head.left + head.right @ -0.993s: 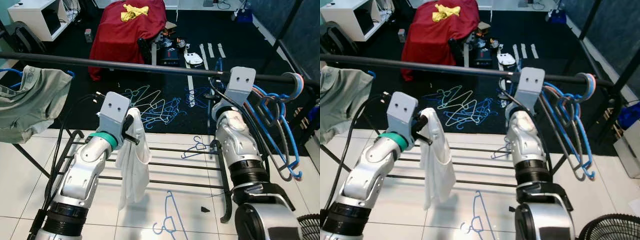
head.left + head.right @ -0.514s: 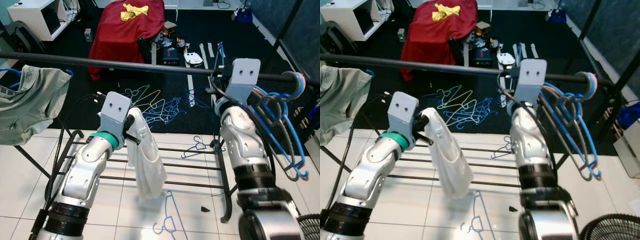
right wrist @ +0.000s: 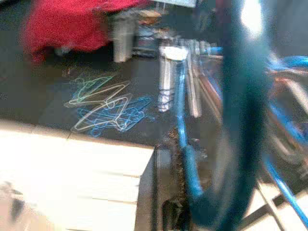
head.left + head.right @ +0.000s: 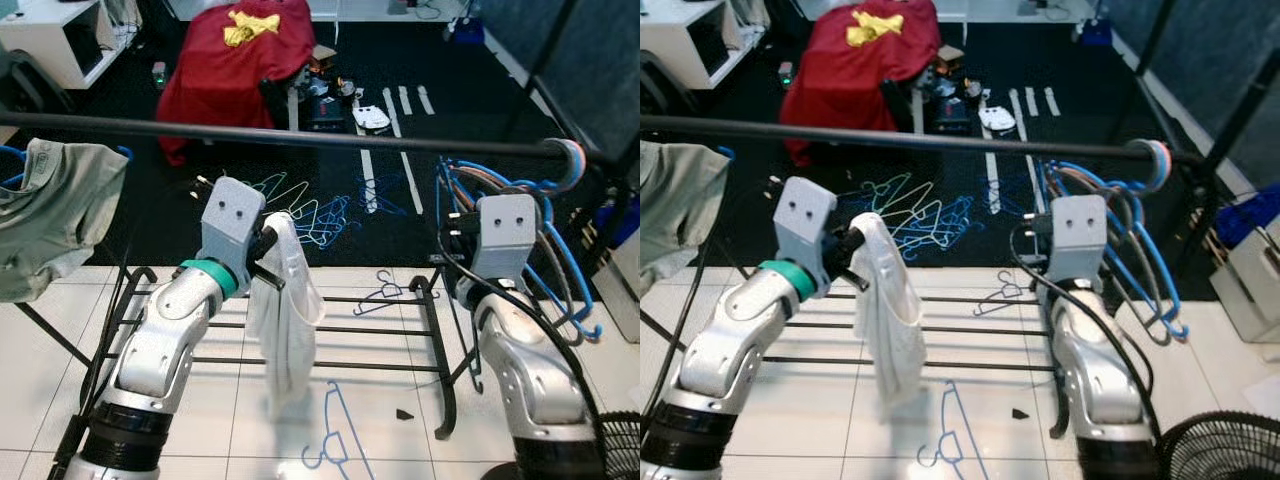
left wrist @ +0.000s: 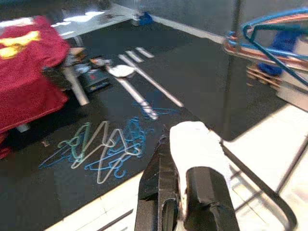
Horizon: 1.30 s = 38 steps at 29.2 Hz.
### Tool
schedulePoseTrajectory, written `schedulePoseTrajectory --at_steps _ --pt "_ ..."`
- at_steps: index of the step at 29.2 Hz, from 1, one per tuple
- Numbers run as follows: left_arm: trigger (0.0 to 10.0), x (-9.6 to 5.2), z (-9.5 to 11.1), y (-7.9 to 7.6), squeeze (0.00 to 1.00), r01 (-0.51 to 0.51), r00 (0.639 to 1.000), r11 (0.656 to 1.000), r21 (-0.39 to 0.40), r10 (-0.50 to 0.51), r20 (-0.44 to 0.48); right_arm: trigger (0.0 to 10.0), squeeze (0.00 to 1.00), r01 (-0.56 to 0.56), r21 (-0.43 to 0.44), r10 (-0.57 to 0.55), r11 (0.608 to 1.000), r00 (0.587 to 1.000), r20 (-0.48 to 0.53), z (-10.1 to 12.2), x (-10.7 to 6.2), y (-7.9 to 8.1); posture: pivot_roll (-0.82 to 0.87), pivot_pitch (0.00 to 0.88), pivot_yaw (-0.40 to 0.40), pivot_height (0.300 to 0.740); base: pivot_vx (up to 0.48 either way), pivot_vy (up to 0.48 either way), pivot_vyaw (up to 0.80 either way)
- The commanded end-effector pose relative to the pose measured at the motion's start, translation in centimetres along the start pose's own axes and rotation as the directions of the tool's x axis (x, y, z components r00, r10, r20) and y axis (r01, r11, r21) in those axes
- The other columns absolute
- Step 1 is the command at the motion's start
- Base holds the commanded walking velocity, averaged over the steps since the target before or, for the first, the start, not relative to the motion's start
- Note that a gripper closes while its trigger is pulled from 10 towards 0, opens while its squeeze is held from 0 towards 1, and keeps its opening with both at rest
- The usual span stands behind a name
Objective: Hang hanger
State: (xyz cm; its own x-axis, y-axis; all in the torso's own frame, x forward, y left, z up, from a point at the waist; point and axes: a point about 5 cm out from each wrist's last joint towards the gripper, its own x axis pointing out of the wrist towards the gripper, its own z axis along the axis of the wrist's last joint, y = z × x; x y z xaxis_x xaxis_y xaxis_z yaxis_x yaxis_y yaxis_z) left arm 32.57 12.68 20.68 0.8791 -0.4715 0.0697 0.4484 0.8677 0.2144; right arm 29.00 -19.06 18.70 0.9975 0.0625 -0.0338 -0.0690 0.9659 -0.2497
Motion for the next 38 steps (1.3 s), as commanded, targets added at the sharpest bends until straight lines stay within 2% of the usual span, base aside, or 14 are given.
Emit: schedulePoseTrajectory --at_steps 1,2,3,5,7,8,9,10,16,22,24,26,30,38 --pt "10.0 -0.4 -0.2 0.8 0.0 0.012 1.0 1.0 -0.003 -0.012 -0.009 10.0 0.0 -0.135 -0.015 0.134 0.991 0.99 -0.041 -0.4 -1.1 1.3 -0.07 0.099 0.096 0.74 0.0 0.0 0.0" --pt "10.0 -0.7 -0.4 0.9 0.0 0.063 0.998 0.997 0.036 -0.062 -0.015 10.0 0.0 -0.262 -0.055 0.26 0.964 0.965 -0.045 -0.5 -1.9 1.8 -0.08 0.098 0.091 0.74 0.0 0.0 0.0" --pt "10.0 -0.7 -0.4 0.9 0.0 0.063 0.998 0.997 0.036 -0.062 -0.015 10.0 0.0 -0.262 -0.055 0.26 0.964 0.965 -0.045 -0.5 -1.9 1.8 -0.08 0.098 0.091 0.74 0.0 0.0 0.0" --pt "10.0 -1.0 -0.3 0.8 0.0 0.165 0.986 0.98 0.107 -0.164 -0.018 10.0 0.0 -0.449 -0.095 0.446 0.889 0.894 -0.05 -0.1 -3.4 2.6 -0.07 0.094 0.087 0.74 0.0 0.0 0.0" --pt "10.0 -1.0 -0.3 0.8 0.0 0.165 0.986 0.98 0.107 -0.164 -0.018 10.0 0.0 -0.449 -0.095 0.446 0.889 0.894 -0.05 -0.1 -3.4 2.6 -0.07 0.094 0.087 0.74 0.0 0.0 0.0" --pt "10.0 -1.0 -0.1 0.6 0.0 0.21 0.978 0.968 0.137 -0.209 -0.017 10.0 0.0 -0.523 -0.112 0.521 0.845 0.852 -0.046 0.3 -3.9 2.9 -0.08 0.093 0.087 0.74 0.0 0.0 0.0" --pt "10.0 -1.0 -0.1 0.6 0.0 0.21 0.978 0.968 0.137 -0.209 -0.017 10.0 0.0 -0.523 -0.112 0.521 0.845 0.852 -0.046 0.3 -3.9 2.9 -0.08 0.093 0.087 0.74 0.0 0.0 0.0" --pt "10.0 -0.7 0.4 0.8 0.0 0.241 0.97 0.956 0.168 -0.242 -0.016 10.0 0.0 -0.59 -0.133 0.591 0.796 0.806 -0.042 0.9 -4.7 3.0 -0.08 0.088 0.094 0.74 0.0 0.0 0.0" --pt "10.0 -0.1 0.4 2.1 0.0 0.296 0.955 0.909 0.294 -0.286 -0.08 10.0 0.0 -0.689 -0.151 0.693 0.709 0.72 -0.032 2.1 -6.2 2.9 -0.09 0.092 0.098 0.74 0.0 0.0 0.0" --pt "10.0 -0.5 -2.0 4.9 0.0 0.258 0.957 0.891 0.374 -0.182 -0.227 10.0 0.0 -0.765 -0.068 0.766 0.64 0.643 -0.025 1.8 -6.3 3.5 -0.07 0.101 0.087 0.74 0.0 0.0 0.0" --pt "10.0 -0.8 -2.5 5.6 0.0 0.215 0.959 0.907 0.363 -0.126 -0.253 10.0 0.0 -0.775 -0.058 0.775 0.629 0.631 -0.035 1.5 -6.1 3.6 -0.07 0.107 0.075 0.74 0.0 0.0 0.0" --pt "10.0 -1.6 -3.2 6.2 0.0 0.12 0.965 0.953 0.277 -0.046 -0.26 10.0 0.0 -0.796 -0.031 0.795 0.605 0.606 -0.034 1.5 -5.5 3.7 -0.06 0.115 0.063 0.74 0.0 0.0 0.0" --pt "10.0 -2.2 -3.7 6.1 0.0 0.047 0.97 0.978 0.203 0.004 -0.242 10.0 0.0 -0.824 -0.001 0.824 0.567 0.567 -0.019 1.8 -5.6 3.6 -0.06 0.121 0.049 0.74 0.0 0.0 0.0" --pt "10.0 -1.5 -2.8 5.2 0.0 0.048 0.983 0.993 0.108 -0.028 -0.183 10.0 0.0 -0.85 0.058 0.852 0.523 0.521 -0.043 1.0 -6.3 3.7 -0.06 0.123 0.047 0.74 0.0 0.0 0.0"
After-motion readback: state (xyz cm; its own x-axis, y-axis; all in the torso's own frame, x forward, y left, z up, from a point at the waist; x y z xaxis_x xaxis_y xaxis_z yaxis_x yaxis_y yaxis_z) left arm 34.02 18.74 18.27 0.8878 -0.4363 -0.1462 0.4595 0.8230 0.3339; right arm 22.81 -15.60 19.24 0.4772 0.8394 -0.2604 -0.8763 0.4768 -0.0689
